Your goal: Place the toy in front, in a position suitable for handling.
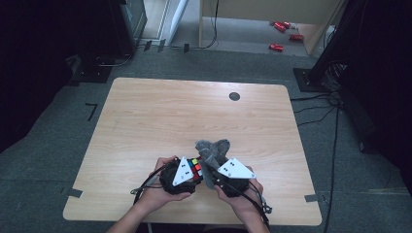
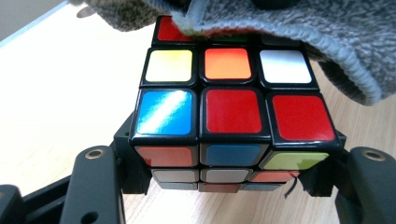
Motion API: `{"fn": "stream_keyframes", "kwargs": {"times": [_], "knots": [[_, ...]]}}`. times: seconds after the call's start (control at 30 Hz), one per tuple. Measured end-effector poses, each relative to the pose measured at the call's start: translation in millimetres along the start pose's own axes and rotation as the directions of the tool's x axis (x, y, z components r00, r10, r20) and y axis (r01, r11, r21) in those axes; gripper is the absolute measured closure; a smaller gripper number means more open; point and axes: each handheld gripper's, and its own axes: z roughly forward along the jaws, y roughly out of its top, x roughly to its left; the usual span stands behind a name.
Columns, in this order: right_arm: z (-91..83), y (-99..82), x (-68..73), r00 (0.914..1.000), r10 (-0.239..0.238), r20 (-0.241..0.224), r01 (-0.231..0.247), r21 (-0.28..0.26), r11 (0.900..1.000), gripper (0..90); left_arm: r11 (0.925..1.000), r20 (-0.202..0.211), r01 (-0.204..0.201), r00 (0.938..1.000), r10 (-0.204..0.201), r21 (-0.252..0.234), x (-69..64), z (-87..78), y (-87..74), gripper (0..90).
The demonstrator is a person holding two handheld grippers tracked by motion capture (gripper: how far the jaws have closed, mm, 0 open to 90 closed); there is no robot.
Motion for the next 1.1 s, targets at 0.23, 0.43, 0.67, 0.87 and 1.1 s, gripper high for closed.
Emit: {"fn": "stream_keyframes", "kwargs": {"times": [0.23,0.43,0.67,0.87,1.1], "knots": [[1.2,4.9,25.1,0.9923,-0.09,-0.086,0.089,-0.017,0.9959,71.2,0.9997,0.004,-0.015,0.9999,0.015,0.017,-6.6,3.9,1.5,34.4],[2.5,-2.8,-8.2,0.9991,0.025,0.033,-0.026,0.035,0.999,71.6,1.0,0.001,0.005,1.0,-0.005,-0.002,-1.3,0.1,-0.6,34.4],[-3.5,6.6,20.9,0.9952,-0.068,-0.071,0.063,-0.07,0.9956,70.7,1.0,-0.006,-0.006,1.0,0.006,0.001,-5.3,0.4,-2.0,34.4],[3.5,2.9,7.8,0.9994,-0.036,-0.003,0.036,-0.017,0.9992,70.8,0.9998,-0.015,0.009,0.9998,-0.01,-0.016,-1.5,-5.8,-4.3,34.4],[-6.1,7.3,0.2,0.9993,0.027,-0.026,-0.029,-0.094,0.9951,70.9,0.9959,-0.026,0.042,0.9987,-0.044,-0.081,1.4,-11.2,-7.0,34.4]]}}
